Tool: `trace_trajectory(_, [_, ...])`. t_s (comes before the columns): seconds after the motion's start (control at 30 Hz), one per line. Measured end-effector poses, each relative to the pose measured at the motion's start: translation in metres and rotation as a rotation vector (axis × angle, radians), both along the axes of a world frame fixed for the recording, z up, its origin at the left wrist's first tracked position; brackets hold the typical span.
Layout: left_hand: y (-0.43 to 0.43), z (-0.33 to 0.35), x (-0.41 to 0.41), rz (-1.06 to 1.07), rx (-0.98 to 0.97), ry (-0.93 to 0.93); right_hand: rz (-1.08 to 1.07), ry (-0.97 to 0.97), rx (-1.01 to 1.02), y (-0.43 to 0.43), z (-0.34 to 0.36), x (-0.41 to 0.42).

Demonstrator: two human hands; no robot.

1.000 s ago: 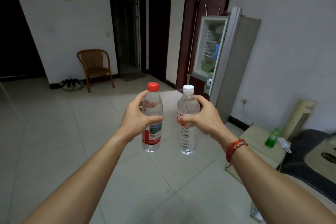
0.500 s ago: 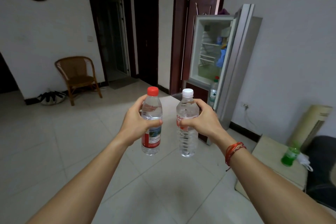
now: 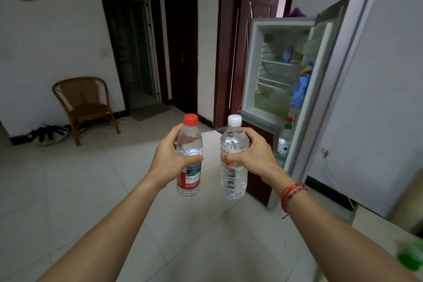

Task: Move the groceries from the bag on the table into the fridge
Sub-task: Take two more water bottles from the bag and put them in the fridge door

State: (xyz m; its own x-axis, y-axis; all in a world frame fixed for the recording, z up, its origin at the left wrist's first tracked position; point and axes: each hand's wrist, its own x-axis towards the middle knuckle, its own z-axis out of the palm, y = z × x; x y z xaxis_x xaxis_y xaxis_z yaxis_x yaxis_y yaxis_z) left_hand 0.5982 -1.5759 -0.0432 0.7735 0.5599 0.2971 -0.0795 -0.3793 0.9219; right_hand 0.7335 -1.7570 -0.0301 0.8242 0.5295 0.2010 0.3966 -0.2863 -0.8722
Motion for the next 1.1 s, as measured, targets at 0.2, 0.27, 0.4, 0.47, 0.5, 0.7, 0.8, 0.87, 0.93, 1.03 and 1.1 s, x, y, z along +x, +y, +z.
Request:
trace_trajectory(0.2, [0.057, 0.000, 0.085, 0.025, -0.029, 0.010, 0.000, 0.023, -0.013, 0.059, -0.001, 0.090])
trace_trajectory(0.27, [0.079, -0.002, 0.112, 0.034, -0.028, 0.023, 0.000, 0.029, -0.013, 0.079, -0.005, 0.118])
trace_trajectory(0.4, [0.126, -0.012, 0.167, 0.039, -0.038, 0.042, 0.005, 0.043, -0.010, 0.128, -0.018, 0.172])
trace_trajectory(0.47, [0.155, -0.018, 0.195, 0.035, -0.043, 0.051, -0.004, 0.047, -0.004, 0.157, -0.025, 0.200])
trace_trajectory(0.5, [0.171, -0.021, 0.210, 0.030, -0.038, 0.054, -0.007, 0.046, -0.003, 0.173, -0.029, 0.215])
trace_trajectory(0.7, [0.268, -0.026, 0.310, -0.008, 0.032, 0.086, -0.039, 0.065, -0.009, 0.265, -0.044, 0.307])
trace_trajectory(0.8, [0.305, -0.023, 0.358, -0.029, 0.099, 0.091, -0.057, 0.082, -0.016, 0.305, -0.048, 0.352])
trace_trajectory(0.87, [0.327, -0.024, 0.389, -0.026, 0.131, 0.091, -0.071, 0.089, -0.019, 0.328, -0.050, 0.380])
trace_trajectory(0.93, [0.347, -0.025, 0.419, -0.024, 0.139, 0.094, -0.083, 0.093, -0.016, 0.347, -0.050, 0.406])
trace_trajectory(1.03, [0.375, -0.027, 0.460, -0.038, 0.121, 0.097, -0.097, 0.093, -0.012, 0.375, -0.051, 0.445])
trace_trajectory(1.1, [0.394, -0.031, 0.487, -0.051, 0.128, 0.102, -0.103, 0.096, -0.010, 0.390, -0.052, 0.471])
